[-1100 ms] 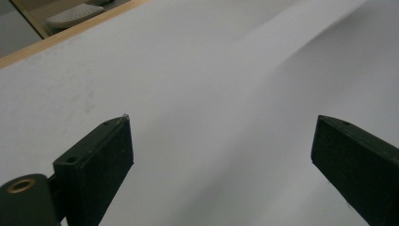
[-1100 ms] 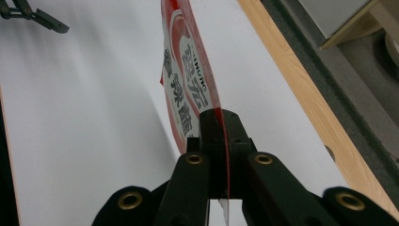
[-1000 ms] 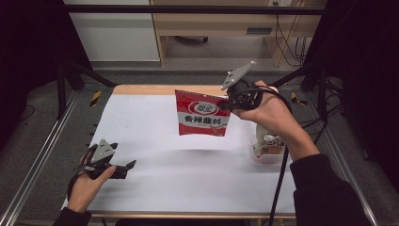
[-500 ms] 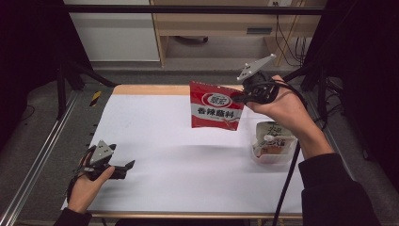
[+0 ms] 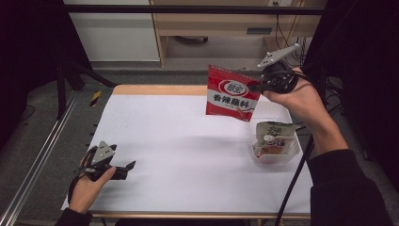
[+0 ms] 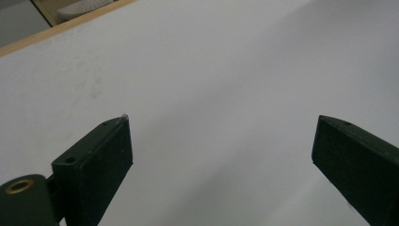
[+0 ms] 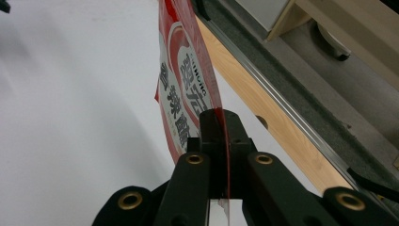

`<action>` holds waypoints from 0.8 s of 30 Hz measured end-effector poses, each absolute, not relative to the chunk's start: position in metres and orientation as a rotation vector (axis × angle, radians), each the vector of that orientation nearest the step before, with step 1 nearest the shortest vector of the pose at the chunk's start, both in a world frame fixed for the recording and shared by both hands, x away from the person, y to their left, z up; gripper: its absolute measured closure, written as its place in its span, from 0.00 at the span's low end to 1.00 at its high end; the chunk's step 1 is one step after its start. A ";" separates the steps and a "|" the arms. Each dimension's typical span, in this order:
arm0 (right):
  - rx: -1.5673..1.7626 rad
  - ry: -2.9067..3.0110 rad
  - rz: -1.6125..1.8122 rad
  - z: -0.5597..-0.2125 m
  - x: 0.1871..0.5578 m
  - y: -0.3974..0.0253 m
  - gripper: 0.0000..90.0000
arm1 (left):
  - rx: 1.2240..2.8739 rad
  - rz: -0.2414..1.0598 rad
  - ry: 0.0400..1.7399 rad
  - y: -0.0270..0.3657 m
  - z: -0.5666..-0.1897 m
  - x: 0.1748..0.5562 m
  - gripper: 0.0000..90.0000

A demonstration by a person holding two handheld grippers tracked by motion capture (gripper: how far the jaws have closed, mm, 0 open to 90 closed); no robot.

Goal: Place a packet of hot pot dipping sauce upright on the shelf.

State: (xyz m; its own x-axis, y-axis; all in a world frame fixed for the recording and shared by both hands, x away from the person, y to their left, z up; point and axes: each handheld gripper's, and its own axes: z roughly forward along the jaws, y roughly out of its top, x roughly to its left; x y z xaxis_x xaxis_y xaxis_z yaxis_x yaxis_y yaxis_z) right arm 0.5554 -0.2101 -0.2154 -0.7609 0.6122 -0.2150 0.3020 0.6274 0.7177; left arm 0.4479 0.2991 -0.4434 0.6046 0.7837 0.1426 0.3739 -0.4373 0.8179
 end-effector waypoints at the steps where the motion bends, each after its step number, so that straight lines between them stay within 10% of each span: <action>1: 0.734 2.400 0.949 -0.215 0.556 -0.212 1.00 | 2.049 0.667 0.909 0.299 -0.443 0.448 0.06; 24: 0.896 2.299 0.924 -0.226 0.575 -0.271 1.00 | 2.064 0.666 0.906 0.297 -0.445 0.448 0.06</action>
State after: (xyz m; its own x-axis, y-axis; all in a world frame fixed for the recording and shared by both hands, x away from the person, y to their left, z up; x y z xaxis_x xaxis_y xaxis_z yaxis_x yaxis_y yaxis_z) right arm 0.5749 -0.2709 -0.2262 -0.6575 0.7264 -0.2001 0.3860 0.5528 0.7385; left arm 0.4479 0.2973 -0.4453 0.6104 0.7778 0.1496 0.3747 -0.4499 0.8107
